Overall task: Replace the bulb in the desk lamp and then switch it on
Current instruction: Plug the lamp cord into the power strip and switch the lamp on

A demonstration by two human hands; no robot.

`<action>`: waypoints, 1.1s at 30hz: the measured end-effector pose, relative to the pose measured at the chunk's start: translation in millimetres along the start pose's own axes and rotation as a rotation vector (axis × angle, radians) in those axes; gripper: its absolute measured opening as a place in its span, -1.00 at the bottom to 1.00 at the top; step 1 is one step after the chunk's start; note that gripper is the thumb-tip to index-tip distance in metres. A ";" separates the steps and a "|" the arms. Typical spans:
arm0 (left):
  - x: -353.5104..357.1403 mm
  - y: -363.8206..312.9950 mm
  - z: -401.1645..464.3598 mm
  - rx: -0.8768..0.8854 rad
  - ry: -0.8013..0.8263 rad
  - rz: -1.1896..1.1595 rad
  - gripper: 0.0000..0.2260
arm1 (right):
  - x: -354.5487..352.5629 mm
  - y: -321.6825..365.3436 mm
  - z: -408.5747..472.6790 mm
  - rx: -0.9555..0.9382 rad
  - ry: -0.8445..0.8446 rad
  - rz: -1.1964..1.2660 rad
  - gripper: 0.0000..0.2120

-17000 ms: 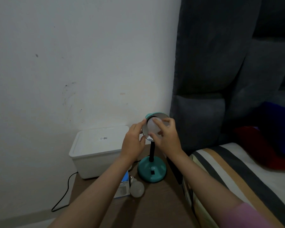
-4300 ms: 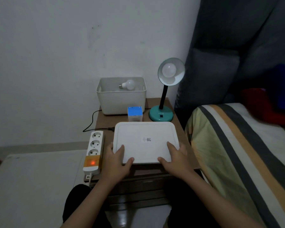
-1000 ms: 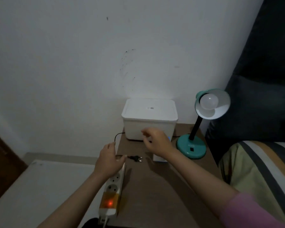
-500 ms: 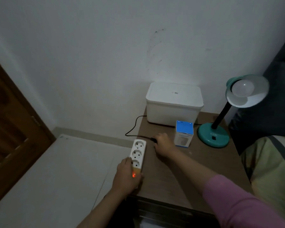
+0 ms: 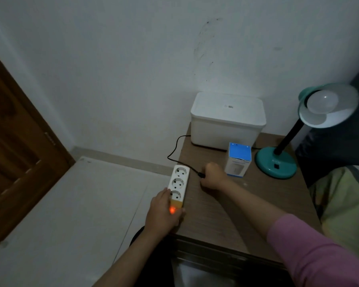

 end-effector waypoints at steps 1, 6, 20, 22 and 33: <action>0.3 1.1 -0.4 -0.008 -0.001 -0.004 -0.34 | 0.0 -1.2 -2.5 0.018 0.015 0.008 -0.92; 0.1 6.5 -1.9 -0.016 -0.029 -0.054 -0.32 | -4.8 -11.2 -11.5 0.112 0.031 0.181 -0.86; 4.7 11.7 0.2 0.016 -0.050 -0.107 -0.34 | -47.2 51.4 -29.3 -0.080 -0.250 0.749 -0.83; 5.8 12.1 0.4 0.011 -0.049 -0.100 -0.33 | -38.0 55.5 -28.4 -0.080 -0.240 0.732 -0.84; 14.6 20.2 3.0 -0.011 -0.022 -0.086 -0.29 | -8.5 57.5 -25.0 -0.099 -0.276 0.523 -0.85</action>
Point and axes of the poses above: each hand's wrist, its own z-axis towards the middle knuckle, its own x-axis out of the palm, y = z × x, the point moved 10 cm from there along z, towards the middle knuckle, and after that the axes turned 10 degrees about z, right-handed, at the moved point
